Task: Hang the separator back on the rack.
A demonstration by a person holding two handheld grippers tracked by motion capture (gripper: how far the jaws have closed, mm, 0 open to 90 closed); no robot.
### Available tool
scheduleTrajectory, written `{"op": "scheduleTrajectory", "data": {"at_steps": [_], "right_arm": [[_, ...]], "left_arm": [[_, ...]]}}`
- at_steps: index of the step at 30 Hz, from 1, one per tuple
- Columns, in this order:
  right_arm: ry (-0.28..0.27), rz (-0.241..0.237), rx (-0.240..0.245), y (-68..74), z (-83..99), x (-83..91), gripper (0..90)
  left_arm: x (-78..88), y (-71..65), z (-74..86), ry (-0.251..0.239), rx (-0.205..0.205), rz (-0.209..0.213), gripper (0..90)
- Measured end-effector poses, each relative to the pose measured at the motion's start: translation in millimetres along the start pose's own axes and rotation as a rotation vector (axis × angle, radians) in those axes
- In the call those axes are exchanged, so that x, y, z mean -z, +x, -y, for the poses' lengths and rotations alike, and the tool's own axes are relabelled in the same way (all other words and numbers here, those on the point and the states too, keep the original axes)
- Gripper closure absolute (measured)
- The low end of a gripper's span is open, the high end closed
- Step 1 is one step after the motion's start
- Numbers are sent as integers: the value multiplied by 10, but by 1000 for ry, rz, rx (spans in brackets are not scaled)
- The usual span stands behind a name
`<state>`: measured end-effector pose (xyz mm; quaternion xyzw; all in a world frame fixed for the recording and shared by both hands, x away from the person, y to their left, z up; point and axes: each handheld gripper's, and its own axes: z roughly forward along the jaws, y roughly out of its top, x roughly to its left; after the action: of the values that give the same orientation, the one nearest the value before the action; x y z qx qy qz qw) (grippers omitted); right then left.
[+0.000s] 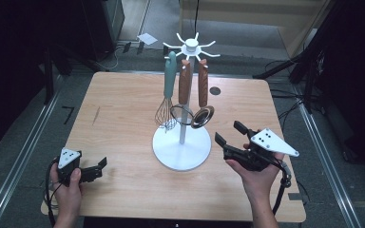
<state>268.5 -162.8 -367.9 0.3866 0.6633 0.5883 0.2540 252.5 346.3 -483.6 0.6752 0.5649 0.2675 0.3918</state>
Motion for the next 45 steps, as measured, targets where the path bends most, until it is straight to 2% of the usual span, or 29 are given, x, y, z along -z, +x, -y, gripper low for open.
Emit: {"op": "scheduleTrajectory", "data": {"at_steps": [8,16,26,35,39,45], "right_arm": [[36,32,-28,-109,283,14,243],[96,68,-52,-241,577,30,246],[150,90,-118,-454,872,123,245],[189,194,-131,-687,1109,245,246],[187,208,-133,-766,1152,310,245],[225,232,-139,-880,1245,414,243]], "left_arm": [[0,1,0,1,0,2,0],[-1,0,0,-1,0,2,0],[1,1,0,-1,0,3,0],[0,4,0,-1,2,7,0],[0,4,0,0,2,6,0],[1,3,0,0,0,7,0]]}}
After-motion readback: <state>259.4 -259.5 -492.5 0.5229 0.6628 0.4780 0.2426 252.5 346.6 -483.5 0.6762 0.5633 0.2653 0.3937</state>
